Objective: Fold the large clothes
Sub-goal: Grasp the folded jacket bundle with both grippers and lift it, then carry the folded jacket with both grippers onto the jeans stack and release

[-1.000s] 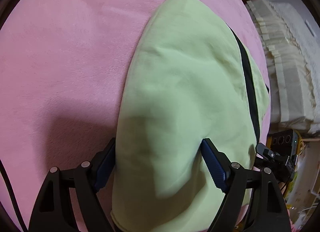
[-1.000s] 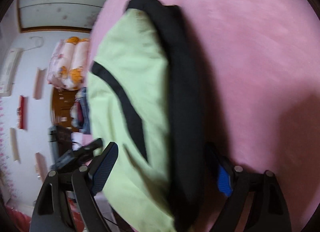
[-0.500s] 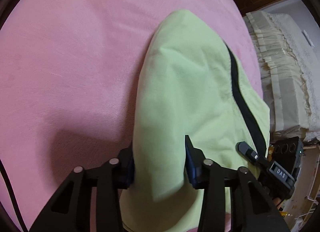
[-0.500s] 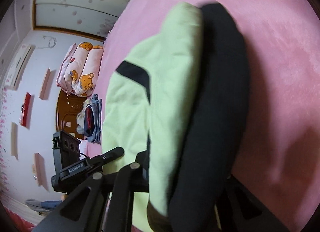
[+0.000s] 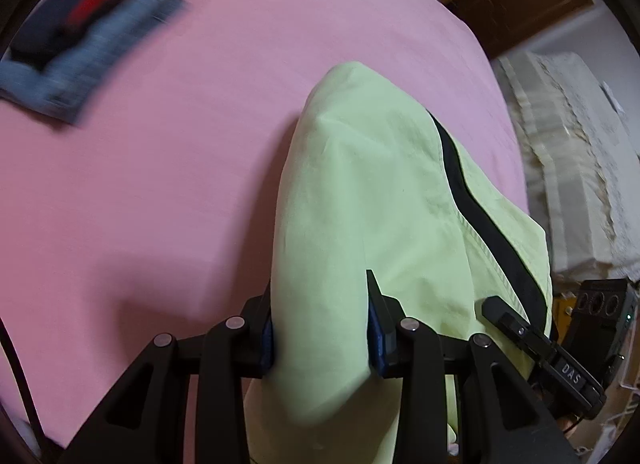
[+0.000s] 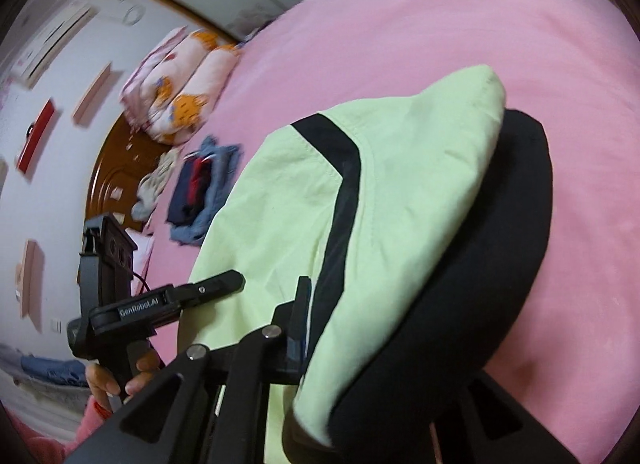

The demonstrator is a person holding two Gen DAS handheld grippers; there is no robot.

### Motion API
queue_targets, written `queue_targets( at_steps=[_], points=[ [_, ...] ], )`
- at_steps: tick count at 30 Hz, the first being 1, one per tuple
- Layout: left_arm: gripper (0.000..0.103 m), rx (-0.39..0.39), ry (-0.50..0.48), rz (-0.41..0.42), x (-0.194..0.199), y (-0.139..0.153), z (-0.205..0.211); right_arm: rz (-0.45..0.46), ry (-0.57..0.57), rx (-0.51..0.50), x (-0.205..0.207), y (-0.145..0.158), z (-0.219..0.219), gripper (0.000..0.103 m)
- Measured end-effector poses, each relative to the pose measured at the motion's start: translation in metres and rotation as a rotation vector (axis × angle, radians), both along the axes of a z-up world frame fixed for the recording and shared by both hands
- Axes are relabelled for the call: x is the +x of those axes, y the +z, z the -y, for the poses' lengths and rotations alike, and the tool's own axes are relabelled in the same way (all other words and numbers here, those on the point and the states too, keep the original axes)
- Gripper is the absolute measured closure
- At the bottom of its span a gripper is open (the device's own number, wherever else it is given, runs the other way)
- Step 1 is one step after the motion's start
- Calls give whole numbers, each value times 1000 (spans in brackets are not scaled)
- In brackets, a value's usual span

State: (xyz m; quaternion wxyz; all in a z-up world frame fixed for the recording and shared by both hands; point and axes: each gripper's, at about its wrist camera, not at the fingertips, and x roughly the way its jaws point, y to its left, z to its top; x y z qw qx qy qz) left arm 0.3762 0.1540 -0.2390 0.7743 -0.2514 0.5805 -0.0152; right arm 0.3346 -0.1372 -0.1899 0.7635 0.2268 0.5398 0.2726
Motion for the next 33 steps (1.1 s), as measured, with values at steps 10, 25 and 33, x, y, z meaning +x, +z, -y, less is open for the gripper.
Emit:
queue_targets(
  at_steps=[10, 25, 33],
  points=[
    [69, 215, 137, 174, 10, 104, -216, 140, 135, 199, 43, 45, -227, 92],
    [69, 376, 152, 322, 127, 109, -408, 307, 138, 291, 166, 51, -440, 92],
    [47, 477, 101, 247, 166, 1, -420, 205, 113, 146, 200, -38, -465, 92]
  ],
)
